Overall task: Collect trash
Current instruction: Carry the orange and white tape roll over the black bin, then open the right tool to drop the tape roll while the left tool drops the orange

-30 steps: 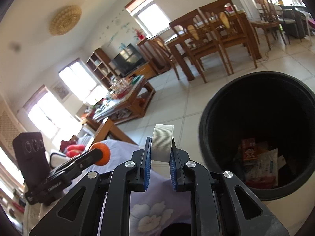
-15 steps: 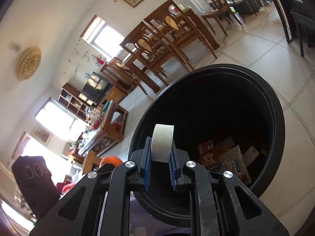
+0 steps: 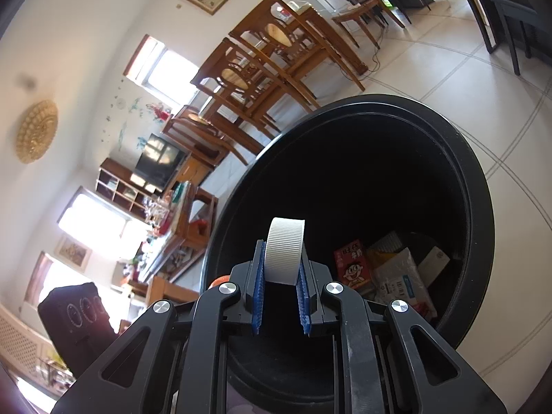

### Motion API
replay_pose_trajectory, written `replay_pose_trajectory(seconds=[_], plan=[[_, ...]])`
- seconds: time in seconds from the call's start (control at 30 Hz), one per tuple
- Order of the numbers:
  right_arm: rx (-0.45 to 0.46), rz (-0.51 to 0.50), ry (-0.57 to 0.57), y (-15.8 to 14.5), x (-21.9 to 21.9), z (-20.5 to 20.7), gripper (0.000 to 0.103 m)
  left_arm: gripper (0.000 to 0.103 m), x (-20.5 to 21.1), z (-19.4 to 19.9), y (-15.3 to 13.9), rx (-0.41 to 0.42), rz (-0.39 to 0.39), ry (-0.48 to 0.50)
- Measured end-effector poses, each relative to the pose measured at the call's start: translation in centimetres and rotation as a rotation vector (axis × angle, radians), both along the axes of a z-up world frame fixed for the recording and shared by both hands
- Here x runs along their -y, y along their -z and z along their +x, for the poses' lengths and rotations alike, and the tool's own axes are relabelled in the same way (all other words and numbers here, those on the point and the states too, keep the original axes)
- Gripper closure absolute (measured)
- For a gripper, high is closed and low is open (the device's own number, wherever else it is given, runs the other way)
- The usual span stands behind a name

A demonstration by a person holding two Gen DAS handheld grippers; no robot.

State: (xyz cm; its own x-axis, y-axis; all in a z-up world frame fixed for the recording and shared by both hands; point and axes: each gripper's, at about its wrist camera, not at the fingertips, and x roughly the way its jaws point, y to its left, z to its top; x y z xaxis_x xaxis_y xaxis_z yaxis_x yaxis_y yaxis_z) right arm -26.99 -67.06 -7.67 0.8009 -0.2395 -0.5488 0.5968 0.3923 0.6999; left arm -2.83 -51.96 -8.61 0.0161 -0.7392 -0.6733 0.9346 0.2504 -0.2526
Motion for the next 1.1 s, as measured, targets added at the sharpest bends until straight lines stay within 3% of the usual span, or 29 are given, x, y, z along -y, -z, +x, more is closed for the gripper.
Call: replay_pose_trajectory(seconds=[0.13, 0.23, 1.03, 1.1], plan=[[-0.007, 0.001, 0.011, 0.2, 0.0, -0.1, 0.086, 0.069, 0.6, -1.6, -0.1, 0.107, 0.016, -0.009], [-0.014, -0.003, 0.016, 0.2, -0.2, 0.1, 0.086, 0.069, 0.9, -2.1, 0.1, 0.134, 0.028, -0.002], [-0.01, 0.002, 0.03, 0.2, -1.4, -0.1, 0.083, 0.066, 1.7, -2.6, 1.1, 0.218, 0.066, -0.003], [0.002, 0.003, 0.029, 0.2, -1.5, -0.1, 0.077, 0.056, 1.6, -2.4, 1.0, 0.224, 0.061, -0.014]])
